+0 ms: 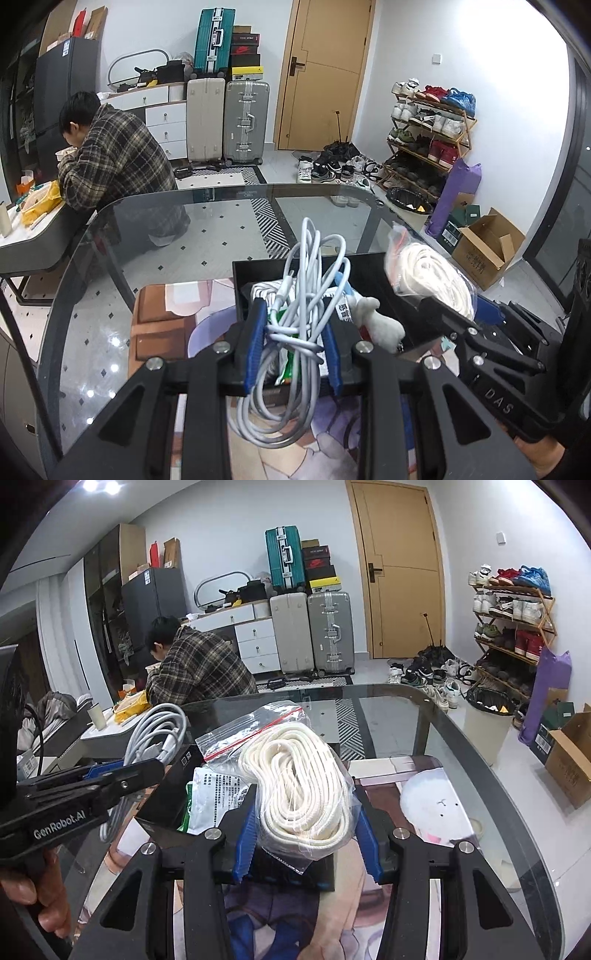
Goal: Organize soft objects
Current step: 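Lift the white cable and bagged rope and carry both over the black box, then open both tools to drop the cable and rope into the box and withdraw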
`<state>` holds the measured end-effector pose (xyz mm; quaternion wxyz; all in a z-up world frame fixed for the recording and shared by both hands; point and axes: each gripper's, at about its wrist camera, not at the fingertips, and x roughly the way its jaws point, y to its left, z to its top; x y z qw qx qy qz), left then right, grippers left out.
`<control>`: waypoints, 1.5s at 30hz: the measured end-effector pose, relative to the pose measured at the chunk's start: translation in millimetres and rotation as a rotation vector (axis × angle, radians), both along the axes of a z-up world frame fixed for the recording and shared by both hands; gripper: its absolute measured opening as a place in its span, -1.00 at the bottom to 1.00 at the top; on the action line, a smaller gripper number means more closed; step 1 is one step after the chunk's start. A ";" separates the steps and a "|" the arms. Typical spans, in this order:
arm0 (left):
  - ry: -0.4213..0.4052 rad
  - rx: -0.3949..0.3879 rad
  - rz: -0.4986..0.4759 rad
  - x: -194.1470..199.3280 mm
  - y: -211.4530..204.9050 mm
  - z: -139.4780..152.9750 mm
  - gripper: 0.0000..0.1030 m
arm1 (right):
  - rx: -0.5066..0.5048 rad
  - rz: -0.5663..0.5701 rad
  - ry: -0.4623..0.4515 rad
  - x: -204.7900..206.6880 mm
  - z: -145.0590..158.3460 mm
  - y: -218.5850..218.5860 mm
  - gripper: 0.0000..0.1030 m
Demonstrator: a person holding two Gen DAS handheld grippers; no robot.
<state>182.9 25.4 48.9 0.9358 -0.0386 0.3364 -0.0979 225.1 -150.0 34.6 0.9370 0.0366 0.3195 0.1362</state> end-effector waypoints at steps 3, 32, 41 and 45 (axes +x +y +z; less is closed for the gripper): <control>-0.004 0.016 0.005 3.2 -4.3 -4.5 -0.47 | -0.008 0.016 0.006 7.1 -2.7 6.4 -0.08; 0.015 0.079 0.021 33.0 -12.9 -30.2 -0.47 | -0.094 0.088 0.069 37.0 -26.0 36.4 -0.08; 0.031 0.049 0.012 31.0 -8.7 -25.7 -0.06 | -0.066 0.146 0.041 19.1 -18.4 34.6 0.47; 0.023 0.050 0.016 24.2 -5.7 -21.3 0.10 | -0.076 0.120 0.012 8.8 -12.9 29.7 0.70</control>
